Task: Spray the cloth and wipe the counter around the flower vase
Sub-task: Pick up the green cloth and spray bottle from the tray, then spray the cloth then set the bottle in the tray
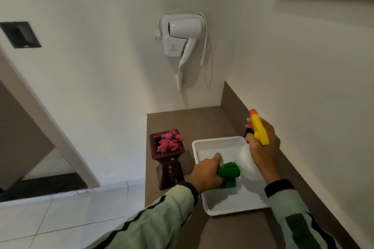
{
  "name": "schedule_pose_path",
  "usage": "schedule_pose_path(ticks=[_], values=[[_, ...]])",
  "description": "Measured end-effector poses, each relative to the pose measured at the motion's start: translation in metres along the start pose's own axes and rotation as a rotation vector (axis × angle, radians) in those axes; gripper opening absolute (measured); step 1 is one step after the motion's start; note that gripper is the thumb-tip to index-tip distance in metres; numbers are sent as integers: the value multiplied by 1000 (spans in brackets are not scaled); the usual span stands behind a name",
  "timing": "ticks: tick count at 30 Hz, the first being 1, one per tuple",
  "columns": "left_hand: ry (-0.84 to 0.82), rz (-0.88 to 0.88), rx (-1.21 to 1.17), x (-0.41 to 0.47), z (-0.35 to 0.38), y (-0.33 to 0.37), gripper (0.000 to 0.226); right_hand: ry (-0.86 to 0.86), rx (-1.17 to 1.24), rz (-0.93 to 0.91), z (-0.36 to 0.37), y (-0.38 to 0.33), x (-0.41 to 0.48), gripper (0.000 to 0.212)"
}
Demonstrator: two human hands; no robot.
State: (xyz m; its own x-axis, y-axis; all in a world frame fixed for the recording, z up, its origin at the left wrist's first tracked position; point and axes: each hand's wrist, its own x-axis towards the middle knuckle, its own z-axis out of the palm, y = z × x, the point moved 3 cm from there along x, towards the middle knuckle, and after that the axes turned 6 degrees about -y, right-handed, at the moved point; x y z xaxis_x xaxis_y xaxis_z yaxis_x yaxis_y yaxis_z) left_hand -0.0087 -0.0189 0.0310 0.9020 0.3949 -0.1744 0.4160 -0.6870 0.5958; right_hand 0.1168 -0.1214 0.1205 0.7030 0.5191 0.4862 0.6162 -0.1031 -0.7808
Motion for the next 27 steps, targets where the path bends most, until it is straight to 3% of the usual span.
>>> schedule_pose_path(ticks=[6, 8, 10, 16, 22, 27], values=[[279, 2, -139, -79, -31, -21, 53, -75, 103, 35, -18, -26, -46, 42], [355, -39, -227, -108, -35, -40, 51, -135, 143, 18, -10, -30, -67, 31], [438, -133, -339, -137, -37, -64, 49, -184, 162, 1, 5, -30, -89, 18], [692, -479, -848, -217, -35, -140, 36, -472, 117, 135, 76, -10, -162, 16], [757, -484, -1051, -239, -41, -154, 22, -560, -34, 174, 111, -2, -188, 45], [721, -484, -1038, -229, -44, -152, 20, -586, -147, 352, 93, 5, -180, 15]])
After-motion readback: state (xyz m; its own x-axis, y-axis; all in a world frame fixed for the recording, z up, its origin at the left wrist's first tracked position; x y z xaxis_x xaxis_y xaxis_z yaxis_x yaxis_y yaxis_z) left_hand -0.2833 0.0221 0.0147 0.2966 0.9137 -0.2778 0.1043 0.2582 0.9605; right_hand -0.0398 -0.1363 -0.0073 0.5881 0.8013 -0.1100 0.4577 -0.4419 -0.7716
